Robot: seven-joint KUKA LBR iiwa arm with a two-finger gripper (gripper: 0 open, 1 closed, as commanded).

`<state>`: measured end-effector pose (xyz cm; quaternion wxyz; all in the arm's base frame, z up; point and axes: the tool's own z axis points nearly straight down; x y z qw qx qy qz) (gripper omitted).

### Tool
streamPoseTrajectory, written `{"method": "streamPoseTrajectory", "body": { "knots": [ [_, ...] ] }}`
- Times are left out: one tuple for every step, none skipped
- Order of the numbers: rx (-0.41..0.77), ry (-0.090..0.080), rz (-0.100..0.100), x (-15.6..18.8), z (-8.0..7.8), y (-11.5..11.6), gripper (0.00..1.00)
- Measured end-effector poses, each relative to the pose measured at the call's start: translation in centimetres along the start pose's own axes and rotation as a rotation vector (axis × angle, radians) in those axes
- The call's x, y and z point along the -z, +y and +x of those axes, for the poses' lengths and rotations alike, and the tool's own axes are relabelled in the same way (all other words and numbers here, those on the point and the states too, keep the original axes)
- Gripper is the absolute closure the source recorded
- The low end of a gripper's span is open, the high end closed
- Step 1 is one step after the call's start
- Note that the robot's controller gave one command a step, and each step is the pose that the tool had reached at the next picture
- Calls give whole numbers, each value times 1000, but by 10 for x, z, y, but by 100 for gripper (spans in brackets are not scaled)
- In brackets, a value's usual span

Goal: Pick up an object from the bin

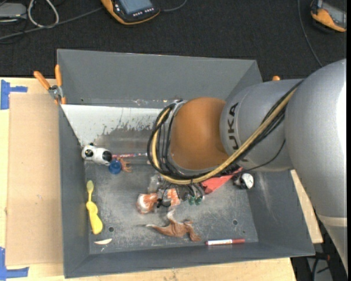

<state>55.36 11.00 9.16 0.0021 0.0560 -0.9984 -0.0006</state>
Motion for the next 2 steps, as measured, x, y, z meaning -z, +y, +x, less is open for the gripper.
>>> {"method": "streamPoseTrajectory", "body": {
  "knots": [
    [86,5,0,75,-4,-8,100],
    [124,8,1,112,2,2,100]
  ]
}}
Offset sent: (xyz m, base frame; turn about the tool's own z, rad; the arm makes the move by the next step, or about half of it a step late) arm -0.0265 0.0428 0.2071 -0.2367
